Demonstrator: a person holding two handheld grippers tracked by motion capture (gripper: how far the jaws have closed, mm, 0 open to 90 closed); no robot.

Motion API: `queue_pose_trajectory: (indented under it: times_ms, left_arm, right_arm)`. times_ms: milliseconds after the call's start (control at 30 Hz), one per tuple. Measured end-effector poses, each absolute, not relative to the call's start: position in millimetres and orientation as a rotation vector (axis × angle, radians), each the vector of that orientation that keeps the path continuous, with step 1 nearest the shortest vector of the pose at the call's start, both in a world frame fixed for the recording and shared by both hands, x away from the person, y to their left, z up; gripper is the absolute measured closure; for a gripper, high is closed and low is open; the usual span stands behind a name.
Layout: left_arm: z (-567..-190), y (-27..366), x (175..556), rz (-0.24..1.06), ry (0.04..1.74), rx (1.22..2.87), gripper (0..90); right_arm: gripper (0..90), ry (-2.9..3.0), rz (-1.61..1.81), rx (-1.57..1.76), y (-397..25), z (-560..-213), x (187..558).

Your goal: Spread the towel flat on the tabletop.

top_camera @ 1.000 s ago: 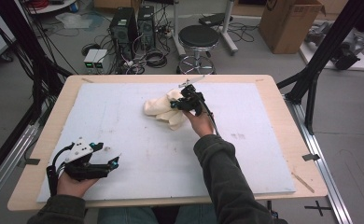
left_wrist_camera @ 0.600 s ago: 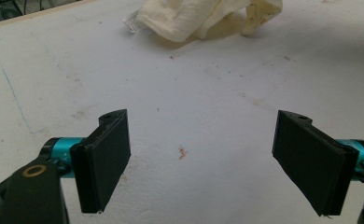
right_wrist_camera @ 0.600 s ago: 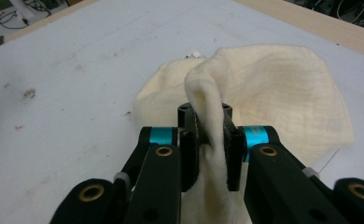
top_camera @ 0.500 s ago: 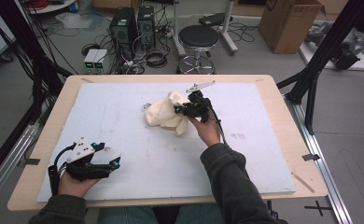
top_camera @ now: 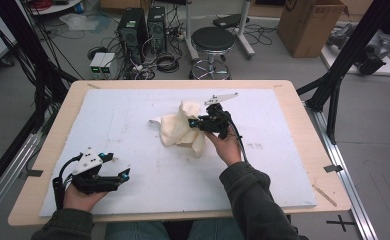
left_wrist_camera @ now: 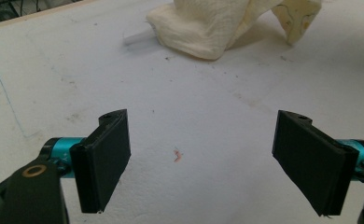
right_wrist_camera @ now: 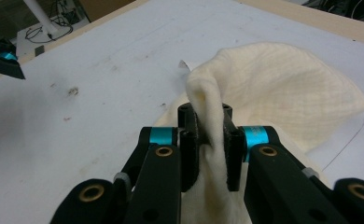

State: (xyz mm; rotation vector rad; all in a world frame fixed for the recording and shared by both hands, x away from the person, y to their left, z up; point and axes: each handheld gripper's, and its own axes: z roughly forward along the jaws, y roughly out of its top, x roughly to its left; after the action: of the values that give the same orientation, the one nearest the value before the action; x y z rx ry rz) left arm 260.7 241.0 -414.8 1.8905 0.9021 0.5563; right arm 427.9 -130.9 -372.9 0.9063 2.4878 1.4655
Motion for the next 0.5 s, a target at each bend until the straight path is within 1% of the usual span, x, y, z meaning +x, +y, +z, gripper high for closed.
queue_pose_trajectory:
  times_ms: [300,500]
  left_arm:
    - [-414.6,240.1,260.8,0.555,0.898,1.895,19.6]
    - [-414.6,238.8,260.4,0.555,0.894,1.891,19.6]
  right_arm:
    - [81.9,2.504,1.48,0.888,-128.9,-363.8,408.2]
    - [81.8,2.509,1.487,0.903,-131.9,-367.1,397.1]
